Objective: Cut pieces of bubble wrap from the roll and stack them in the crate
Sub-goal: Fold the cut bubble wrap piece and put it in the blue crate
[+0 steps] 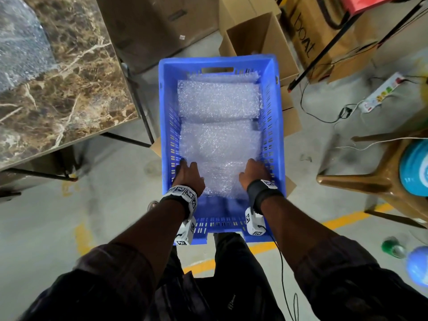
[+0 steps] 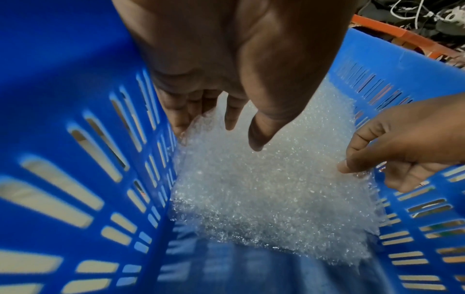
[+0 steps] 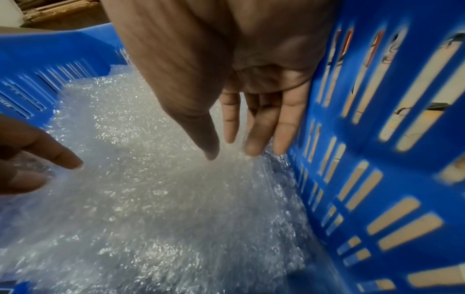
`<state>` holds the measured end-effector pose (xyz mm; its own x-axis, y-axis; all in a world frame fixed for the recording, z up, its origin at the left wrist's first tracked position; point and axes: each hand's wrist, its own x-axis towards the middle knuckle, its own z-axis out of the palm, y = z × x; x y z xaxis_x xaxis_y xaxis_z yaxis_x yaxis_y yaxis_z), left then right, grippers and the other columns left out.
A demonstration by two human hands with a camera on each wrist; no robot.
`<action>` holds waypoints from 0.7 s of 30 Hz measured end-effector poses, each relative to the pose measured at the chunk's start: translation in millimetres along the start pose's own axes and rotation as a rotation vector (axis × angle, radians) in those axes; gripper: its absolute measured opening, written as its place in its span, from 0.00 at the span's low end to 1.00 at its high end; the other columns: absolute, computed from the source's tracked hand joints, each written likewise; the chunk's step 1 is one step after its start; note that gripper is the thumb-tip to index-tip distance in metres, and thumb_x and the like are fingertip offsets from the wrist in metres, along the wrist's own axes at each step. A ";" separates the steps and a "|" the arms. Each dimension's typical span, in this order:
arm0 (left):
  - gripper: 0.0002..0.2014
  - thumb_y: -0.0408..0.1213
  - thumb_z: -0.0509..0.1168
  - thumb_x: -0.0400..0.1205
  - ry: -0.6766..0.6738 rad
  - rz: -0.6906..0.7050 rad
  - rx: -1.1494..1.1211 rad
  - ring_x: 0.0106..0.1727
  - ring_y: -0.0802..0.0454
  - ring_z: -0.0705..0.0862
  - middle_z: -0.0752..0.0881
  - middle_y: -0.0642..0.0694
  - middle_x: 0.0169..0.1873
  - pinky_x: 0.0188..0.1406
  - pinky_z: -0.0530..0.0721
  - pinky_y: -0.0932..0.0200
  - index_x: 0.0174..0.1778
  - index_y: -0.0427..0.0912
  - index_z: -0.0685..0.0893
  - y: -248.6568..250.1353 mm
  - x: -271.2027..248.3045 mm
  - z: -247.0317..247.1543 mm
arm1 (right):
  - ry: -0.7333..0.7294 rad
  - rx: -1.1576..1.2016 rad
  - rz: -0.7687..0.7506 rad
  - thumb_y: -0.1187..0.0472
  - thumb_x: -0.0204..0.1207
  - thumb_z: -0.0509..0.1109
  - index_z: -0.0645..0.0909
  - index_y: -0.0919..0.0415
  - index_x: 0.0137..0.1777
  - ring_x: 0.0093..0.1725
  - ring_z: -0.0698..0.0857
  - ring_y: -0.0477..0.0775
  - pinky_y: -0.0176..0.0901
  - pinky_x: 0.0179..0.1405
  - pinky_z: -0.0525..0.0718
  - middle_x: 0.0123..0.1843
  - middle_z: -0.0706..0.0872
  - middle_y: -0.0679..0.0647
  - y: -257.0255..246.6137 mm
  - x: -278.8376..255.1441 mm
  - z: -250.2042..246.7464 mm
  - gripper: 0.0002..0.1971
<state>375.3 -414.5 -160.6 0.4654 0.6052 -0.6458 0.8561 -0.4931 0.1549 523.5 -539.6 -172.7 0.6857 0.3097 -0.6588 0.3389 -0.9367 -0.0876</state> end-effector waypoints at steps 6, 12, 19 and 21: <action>0.20 0.30 0.70 0.68 0.237 0.120 0.170 0.63 0.36 0.73 0.70 0.38 0.70 0.51 0.78 0.43 0.56 0.45 0.79 1.7 -7.3 -4.6 | 0.058 0.044 -0.089 0.63 0.76 0.66 0.74 0.61 0.64 0.64 0.80 0.69 0.55 0.59 0.80 0.66 0.75 0.64 -13.0 -7.6 0.5 0.16; 0.23 0.27 0.66 0.74 0.092 0.250 0.074 0.60 0.39 0.76 0.71 0.41 0.61 0.51 0.84 0.42 0.65 0.44 0.75 -5.2 -5.0 0.1 | 0.024 0.091 -0.059 0.53 0.74 0.73 0.68 0.58 0.68 0.66 0.77 0.70 0.56 0.58 0.80 0.67 0.72 0.64 -18.9 -12.1 5.6 0.26; 0.39 0.37 0.71 0.78 -0.136 0.194 -0.034 0.77 0.36 0.68 0.56 0.40 0.81 0.71 0.75 0.42 0.83 0.48 0.59 -6.5 12.3 18.9 | -0.022 0.115 -0.061 0.57 0.67 0.83 0.64 0.56 0.72 0.66 0.76 0.72 0.55 0.58 0.81 0.70 0.63 0.66 -20.0 -0.2 15.9 0.38; 0.41 0.40 0.72 0.78 -0.159 0.195 -0.015 0.78 0.36 0.67 0.53 0.40 0.82 0.73 0.73 0.42 0.84 0.47 0.56 -6.1 14.2 20.5 | -0.016 0.105 -0.065 0.57 0.67 0.83 0.63 0.58 0.71 0.67 0.75 0.73 0.55 0.58 0.81 0.70 0.63 0.67 -21.1 3.2 18.1 0.38</action>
<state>372.0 -415.8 -186.0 0.5820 0.3930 -0.7120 0.7574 -0.5806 0.2987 506.9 -521.7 -186.5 0.6539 0.3684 -0.6608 0.3121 -0.9270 -0.2080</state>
